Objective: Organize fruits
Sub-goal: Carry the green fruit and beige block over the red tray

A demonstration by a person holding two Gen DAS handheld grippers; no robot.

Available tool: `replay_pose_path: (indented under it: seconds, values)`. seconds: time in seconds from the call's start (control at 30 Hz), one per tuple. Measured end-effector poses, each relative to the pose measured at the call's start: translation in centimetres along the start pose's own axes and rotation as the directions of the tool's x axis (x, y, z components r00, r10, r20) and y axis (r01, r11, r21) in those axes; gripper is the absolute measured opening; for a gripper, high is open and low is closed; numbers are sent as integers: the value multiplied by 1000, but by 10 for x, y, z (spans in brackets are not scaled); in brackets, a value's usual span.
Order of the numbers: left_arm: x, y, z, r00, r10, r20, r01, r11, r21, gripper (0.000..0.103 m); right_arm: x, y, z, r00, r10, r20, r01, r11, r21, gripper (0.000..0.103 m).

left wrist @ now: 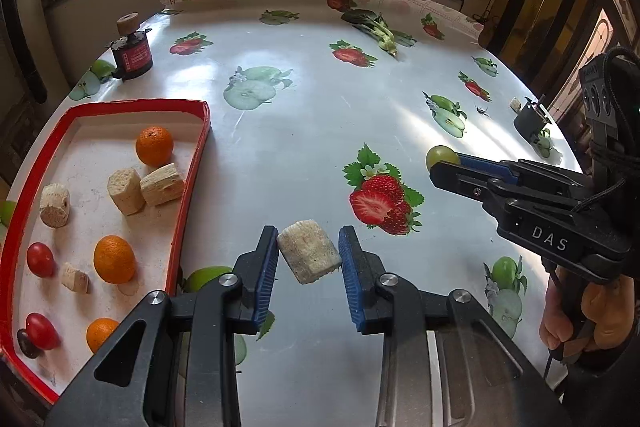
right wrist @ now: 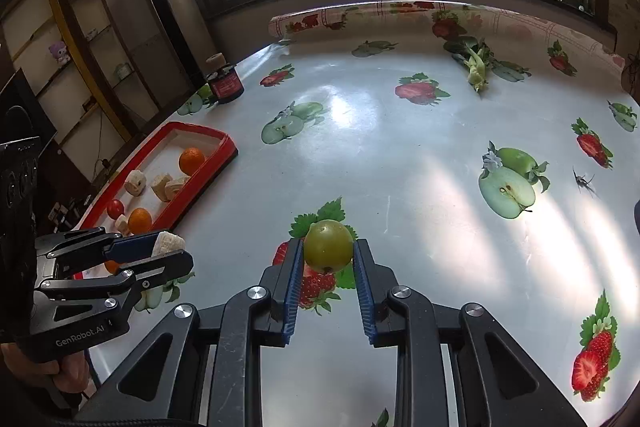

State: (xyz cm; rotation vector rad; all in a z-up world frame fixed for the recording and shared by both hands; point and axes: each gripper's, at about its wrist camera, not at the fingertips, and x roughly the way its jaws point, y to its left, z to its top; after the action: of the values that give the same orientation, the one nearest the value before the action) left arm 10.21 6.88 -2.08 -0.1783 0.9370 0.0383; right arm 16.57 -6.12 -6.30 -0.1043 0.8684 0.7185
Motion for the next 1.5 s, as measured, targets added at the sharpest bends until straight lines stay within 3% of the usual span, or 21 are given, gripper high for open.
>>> replay_pose_path:
  seconds: [0.83, 1.5]
  values:
    - [-40, 97, -26, 996, 78, 44, -70, 986, -148, 28, 30, 105, 16, 997, 71, -40, -76, 986, -148, 25]
    - [-48, 190, -44, 987, 156, 23, -143, 947, -288, 28, 76, 184, 29, 986, 134, -102, -155, 957, -246, 25]
